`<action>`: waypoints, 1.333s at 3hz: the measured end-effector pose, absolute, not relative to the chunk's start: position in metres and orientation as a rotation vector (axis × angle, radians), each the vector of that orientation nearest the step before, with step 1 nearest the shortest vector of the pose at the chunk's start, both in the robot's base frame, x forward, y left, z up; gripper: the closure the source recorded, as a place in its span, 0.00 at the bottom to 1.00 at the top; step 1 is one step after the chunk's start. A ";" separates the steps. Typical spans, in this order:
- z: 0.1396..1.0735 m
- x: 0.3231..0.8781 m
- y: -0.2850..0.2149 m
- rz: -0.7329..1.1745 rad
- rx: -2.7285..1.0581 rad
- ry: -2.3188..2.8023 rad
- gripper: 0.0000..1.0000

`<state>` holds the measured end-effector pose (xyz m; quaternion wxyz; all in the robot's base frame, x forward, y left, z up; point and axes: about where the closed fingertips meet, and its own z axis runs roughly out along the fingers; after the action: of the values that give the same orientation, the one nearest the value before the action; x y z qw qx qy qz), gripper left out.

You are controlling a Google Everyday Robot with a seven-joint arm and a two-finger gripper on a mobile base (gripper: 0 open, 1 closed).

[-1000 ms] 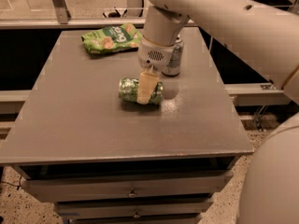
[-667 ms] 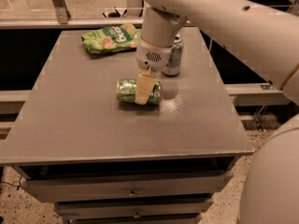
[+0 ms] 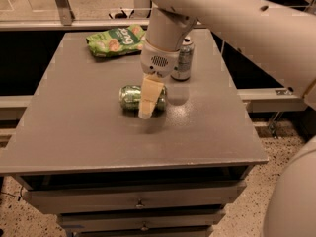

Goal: Knock green can over

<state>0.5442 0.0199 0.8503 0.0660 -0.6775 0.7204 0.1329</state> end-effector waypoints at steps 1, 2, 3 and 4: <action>0.855 0.537 0.020 0.405 -2.022 2.165 0.00; 0.864 0.530 0.018 0.401 -1.981 2.154 0.00; 0.878 0.521 0.011 0.392 -1.902 2.136 0.00; 0.900 0.499 -0.002 0.401 -1.756 2.084 0.00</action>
Offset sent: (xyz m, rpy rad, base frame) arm -0.0227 -0.0071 0.0252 0.0692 -0.0575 -0.0559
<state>0.4991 -0.0024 0.8998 0.1923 -0.6257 0.7424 0.1429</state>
